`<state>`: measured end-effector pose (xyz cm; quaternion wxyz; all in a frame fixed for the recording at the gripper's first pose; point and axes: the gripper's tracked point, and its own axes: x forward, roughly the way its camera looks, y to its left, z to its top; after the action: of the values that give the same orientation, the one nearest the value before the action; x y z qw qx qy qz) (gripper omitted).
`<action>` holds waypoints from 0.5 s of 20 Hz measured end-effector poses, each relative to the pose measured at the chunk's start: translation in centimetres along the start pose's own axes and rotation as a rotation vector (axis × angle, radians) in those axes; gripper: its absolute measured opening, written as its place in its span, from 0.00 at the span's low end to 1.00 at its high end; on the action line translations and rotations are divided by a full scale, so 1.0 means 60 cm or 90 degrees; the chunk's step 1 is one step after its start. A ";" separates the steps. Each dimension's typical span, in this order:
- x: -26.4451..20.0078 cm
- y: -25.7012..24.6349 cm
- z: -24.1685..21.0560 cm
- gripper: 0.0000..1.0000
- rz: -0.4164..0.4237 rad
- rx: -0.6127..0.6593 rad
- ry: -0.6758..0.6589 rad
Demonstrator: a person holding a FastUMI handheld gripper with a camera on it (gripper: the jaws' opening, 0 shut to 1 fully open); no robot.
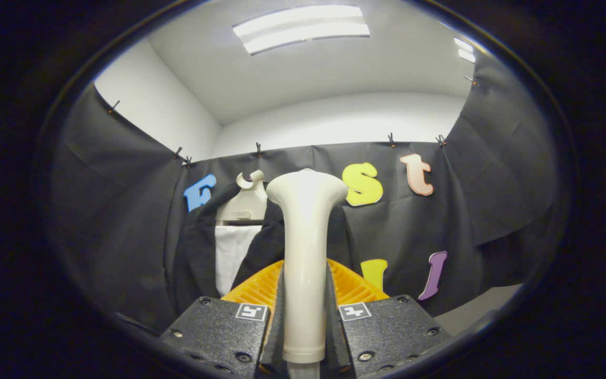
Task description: Iron the clothes twice with a garment steamer, once on the left side and once on the right side.
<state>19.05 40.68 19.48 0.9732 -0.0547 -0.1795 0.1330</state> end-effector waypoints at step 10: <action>-0.055 0.016 -0.110 0.36 0.027 -0.027 0.088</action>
<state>18.28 40.29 12.08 0.9789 -0.0882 -0.1134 0.1453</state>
